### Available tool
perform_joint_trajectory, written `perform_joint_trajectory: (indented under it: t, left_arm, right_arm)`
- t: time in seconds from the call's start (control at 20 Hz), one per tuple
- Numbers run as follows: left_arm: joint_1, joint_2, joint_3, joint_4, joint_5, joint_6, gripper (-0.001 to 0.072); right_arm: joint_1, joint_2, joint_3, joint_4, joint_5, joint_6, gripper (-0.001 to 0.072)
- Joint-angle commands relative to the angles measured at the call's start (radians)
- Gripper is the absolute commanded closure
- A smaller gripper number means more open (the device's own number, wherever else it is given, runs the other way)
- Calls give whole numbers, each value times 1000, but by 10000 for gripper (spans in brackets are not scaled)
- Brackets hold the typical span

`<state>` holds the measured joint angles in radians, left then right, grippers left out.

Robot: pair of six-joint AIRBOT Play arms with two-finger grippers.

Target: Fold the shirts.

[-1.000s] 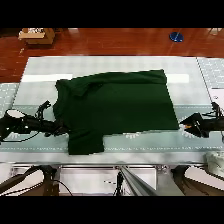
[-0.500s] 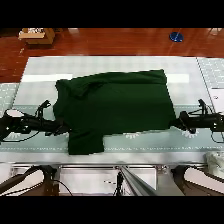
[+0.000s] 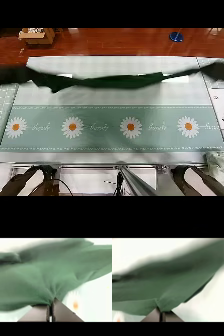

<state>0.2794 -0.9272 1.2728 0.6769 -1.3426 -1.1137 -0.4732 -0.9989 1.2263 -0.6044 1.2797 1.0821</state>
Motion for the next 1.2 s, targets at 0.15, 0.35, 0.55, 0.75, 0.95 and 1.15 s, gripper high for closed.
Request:
perform_joint_trajectory:
  t: [0.15, 0.35, 0.55, 0.75, 0.95, 1.15]
  left_arm:
    - [1, 129, 754, 88, 48, -88, 680]
    - [1, 241, 855, 275, 21, -232, 680]
    - [1, 339, 856, 383, -243, -354, 680]
    - [0, 377, 858, 446, -436, -358, 680]
    - [0, 377, 857, 434, -499, -388, 681]
    - [0, 329, 745, 423, -500, -344, 681]
  right_arm:
    - [2, 289, 479, -209, -248, 183, 685]
    - [2, 401, 621, -489, -140, 358, 686]
    - [3, 486, 673, -592, 122, 441, 686]
    - [10, 518, 715, -653, 289, 440, 686]
    - [14, 517, 736, -657, 487, 425, 687]
    - [98, 434, 714, -735, 575, 409, 687]
